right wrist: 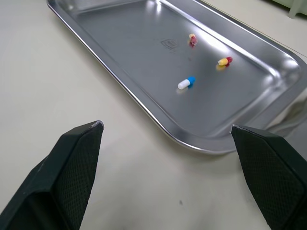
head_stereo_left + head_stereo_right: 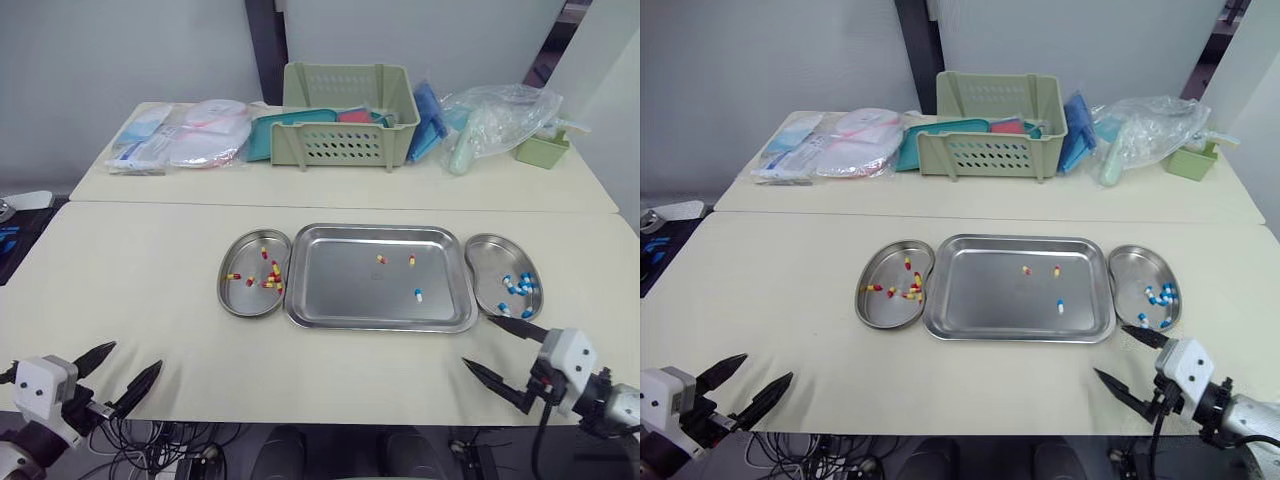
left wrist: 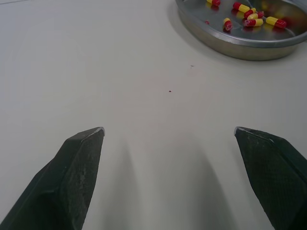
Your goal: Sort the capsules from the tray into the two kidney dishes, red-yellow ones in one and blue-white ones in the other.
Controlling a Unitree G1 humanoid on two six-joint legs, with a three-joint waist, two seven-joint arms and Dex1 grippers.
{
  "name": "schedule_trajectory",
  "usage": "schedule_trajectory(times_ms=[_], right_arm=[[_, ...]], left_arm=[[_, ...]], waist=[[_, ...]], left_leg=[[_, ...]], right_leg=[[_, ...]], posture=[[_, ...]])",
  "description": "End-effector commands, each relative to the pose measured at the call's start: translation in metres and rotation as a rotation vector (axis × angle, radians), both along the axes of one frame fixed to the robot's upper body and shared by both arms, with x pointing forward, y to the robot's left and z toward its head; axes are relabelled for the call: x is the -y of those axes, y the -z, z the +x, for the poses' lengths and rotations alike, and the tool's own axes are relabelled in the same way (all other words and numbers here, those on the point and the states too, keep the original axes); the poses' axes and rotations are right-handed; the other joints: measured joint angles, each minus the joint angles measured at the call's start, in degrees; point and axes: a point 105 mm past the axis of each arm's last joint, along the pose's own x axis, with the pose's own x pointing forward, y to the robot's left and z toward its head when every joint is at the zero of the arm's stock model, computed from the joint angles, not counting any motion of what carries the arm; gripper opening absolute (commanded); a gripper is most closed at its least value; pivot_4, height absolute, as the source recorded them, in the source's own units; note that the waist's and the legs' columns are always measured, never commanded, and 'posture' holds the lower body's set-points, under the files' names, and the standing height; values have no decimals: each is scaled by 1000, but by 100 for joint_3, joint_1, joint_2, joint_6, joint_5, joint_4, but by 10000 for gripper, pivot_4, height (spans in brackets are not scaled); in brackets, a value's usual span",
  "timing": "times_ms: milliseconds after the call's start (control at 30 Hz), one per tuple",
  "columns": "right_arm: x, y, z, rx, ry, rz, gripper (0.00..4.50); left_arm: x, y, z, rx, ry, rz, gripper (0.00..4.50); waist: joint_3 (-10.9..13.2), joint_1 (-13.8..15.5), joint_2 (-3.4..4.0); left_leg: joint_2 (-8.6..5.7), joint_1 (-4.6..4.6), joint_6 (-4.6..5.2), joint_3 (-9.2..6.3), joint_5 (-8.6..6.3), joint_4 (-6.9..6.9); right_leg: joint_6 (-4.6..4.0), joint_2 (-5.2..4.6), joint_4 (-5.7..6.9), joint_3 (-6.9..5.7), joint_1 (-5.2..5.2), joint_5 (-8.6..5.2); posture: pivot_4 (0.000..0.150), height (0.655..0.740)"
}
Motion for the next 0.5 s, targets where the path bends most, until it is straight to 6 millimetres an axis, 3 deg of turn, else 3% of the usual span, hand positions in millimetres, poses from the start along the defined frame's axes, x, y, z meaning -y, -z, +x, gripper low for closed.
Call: schedule_trajectory(times_ms=[33,133,267,500], right_arm=[[-9,-7,3,39,-22,7,44725],[-11,-8,7,44,-22,16,44725],[-14,-7,8,44,-25,36,44725],[-15,-2,6,39,-4,64,44725]], left_arm=[[11,-13,2,30,69,21,45000],[40,-28,11,54,237,27,45000],[83,-54,41,125,427,30,45000],[160,-73,91,126,643,46,45000]], waist=[[0,0,0],[-1,6,-1],[-1,55,3],[1,4,10]], left_leg=[[0,0,0,0,0,0],[-1,0,0,0,0,0],[-3,0,0,-6,0,4],[-4,1,0,-5,0,2]], right_leg=[[0,0,0,-1,0,0],[0,0,0,0,0,0],[0,-1,2,-6,5,1],[1,0,5,-4,1,1]], posture=[[1500,7400],[1500,7400],[1500,7400],[1500,7400]])
